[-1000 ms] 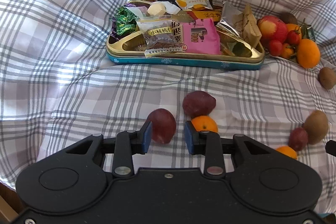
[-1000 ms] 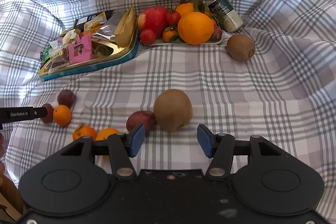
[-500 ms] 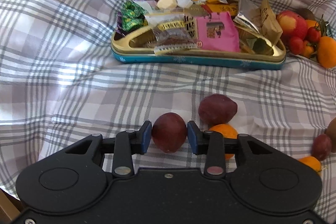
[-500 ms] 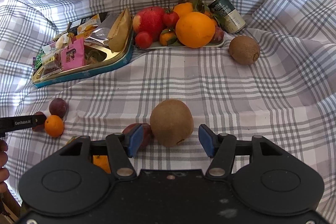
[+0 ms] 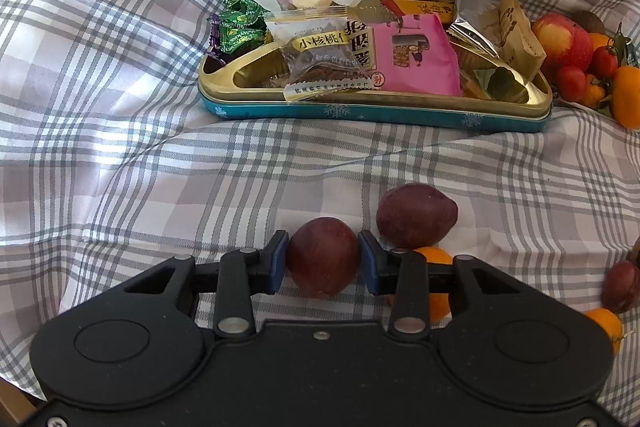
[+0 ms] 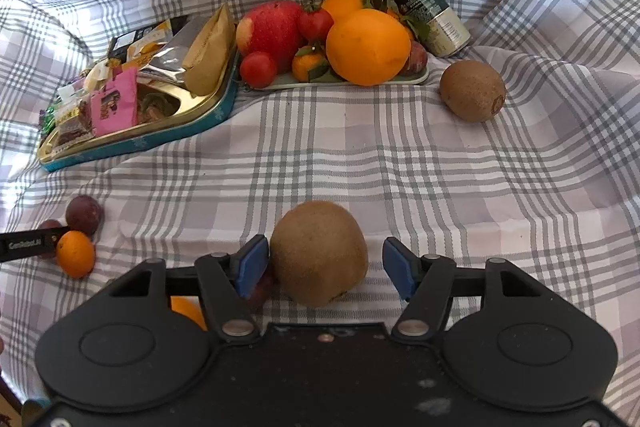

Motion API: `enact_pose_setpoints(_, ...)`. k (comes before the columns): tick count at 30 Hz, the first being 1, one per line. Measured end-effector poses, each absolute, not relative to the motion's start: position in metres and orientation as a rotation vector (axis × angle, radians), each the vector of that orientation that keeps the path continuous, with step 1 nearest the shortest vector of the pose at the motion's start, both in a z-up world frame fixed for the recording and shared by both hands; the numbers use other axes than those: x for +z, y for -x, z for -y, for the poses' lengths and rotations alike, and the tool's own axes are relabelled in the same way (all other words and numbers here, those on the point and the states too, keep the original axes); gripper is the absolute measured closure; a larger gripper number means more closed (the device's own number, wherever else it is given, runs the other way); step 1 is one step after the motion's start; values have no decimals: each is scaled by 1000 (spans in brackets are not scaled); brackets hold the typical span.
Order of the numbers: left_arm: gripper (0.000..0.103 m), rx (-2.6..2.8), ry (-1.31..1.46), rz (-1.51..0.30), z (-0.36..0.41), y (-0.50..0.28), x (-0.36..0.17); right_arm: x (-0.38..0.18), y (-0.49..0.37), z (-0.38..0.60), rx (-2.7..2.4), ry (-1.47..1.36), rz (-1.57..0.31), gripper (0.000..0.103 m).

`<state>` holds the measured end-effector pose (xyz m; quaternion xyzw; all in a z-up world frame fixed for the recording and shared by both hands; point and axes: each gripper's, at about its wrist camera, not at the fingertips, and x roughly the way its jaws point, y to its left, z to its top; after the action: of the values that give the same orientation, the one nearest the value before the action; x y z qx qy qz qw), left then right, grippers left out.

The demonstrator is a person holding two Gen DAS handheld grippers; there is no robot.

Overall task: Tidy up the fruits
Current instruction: 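Grasp a dark red plum with the left tool while the right tool approaches a kiwi, then grasp the brown kiwi with the right tool while the left tool carries the plum toward the tray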

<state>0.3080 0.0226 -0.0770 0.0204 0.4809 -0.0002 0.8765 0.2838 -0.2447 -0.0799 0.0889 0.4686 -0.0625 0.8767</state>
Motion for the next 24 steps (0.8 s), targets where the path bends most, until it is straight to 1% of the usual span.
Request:
enact_pose_setpoints(15,56,-17,-39,-1002,-22,-305,-76,-93,-294,243,-141,-165,-970,33)
enact_pose_setpoints(17,56,-21,-34,-1005,-22,-302,-75,-93,-293,243,-131,-160,-963,37)
enact_pose_setpoints(18,56,-27,-29,-1007,-22,-300,-73,-93,-293,243,-118,-161,-961,44)
enact_pose_setpoints(19,56,-32,-26,-1009,-21,-299,-72,-92,-292,243,-101,-166,-960,47)
enact_pose_setpoints(24,57,-41,-28,-997,-19,-286,-60,-90,-290,242,-103,-174,-963,47)
